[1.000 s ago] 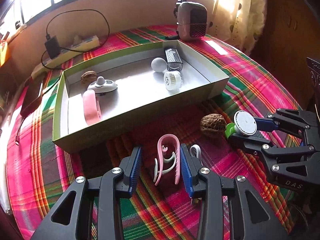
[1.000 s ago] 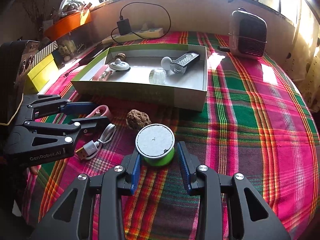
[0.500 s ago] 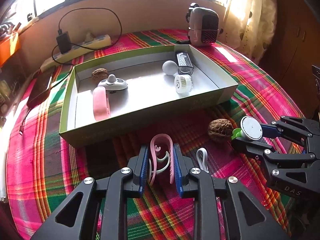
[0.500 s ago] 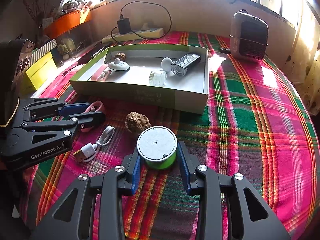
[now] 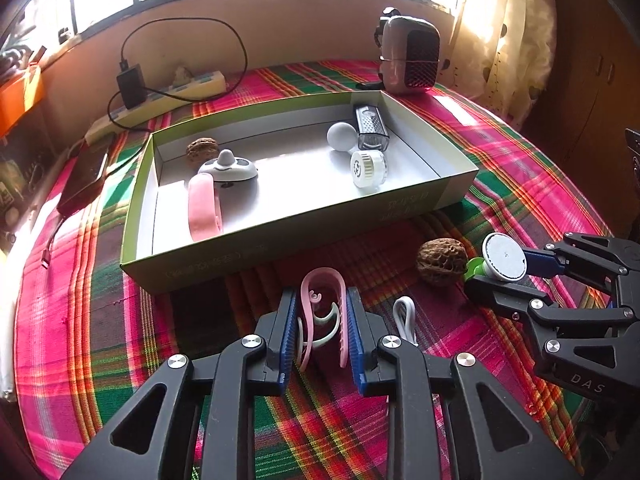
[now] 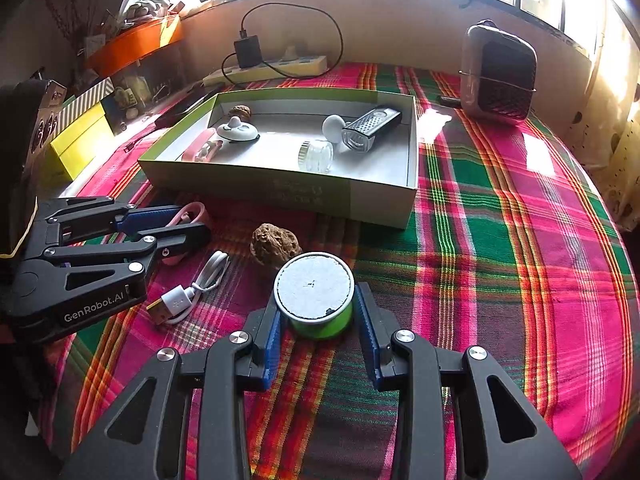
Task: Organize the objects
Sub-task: 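Lift the tape roll with the right gripper while the left lifts the pink clip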
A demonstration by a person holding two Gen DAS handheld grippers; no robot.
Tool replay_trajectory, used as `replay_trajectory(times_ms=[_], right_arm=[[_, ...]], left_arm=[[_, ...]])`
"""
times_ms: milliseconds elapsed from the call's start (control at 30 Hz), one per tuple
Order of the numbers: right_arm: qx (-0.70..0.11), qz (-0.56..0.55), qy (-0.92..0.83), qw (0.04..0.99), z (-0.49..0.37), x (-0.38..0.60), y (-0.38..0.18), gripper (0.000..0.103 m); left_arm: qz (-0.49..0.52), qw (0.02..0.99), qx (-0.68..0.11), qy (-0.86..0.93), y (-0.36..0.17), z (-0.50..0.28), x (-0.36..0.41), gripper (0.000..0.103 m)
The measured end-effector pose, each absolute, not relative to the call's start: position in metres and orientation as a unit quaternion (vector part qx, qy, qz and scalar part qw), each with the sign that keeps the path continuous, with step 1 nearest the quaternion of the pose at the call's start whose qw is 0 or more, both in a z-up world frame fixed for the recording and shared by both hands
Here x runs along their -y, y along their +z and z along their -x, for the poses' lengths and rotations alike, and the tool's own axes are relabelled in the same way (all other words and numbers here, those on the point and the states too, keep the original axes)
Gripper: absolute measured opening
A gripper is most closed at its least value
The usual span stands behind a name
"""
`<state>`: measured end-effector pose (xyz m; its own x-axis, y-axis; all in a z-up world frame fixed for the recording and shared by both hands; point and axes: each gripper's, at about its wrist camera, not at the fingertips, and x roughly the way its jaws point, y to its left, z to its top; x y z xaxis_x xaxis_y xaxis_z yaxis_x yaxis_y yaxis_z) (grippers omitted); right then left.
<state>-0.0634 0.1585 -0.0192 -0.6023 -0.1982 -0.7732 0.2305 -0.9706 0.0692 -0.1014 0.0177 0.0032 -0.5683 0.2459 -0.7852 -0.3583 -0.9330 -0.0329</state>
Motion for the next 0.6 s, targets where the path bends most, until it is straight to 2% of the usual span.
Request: replay_trajectory(times_ms=[200,233,600], right_arm=[[-0.018,-0.425,-0.897,0.120,0.0622,-0.1588,-0.0180,0.033],[-0.017,-0.423,-0.898,0.119,0.0617,-0.1594,-0.0172,0.029],[-0.009,-0.419,-0.901,0.115,0.0613,-0.1634,-0.0163,0.029]], left_arm=[[0.432,0.170,-0.063,0.884,0.0035,0.1018,-0.0172,0.021],[0.432,0.170,-0.063,0.884,0.0036,0.1019,-0.0174,0.021],[0.434,0.170,-0.057,0.883,0.0041,0.1022,-0.0159,0.021]])
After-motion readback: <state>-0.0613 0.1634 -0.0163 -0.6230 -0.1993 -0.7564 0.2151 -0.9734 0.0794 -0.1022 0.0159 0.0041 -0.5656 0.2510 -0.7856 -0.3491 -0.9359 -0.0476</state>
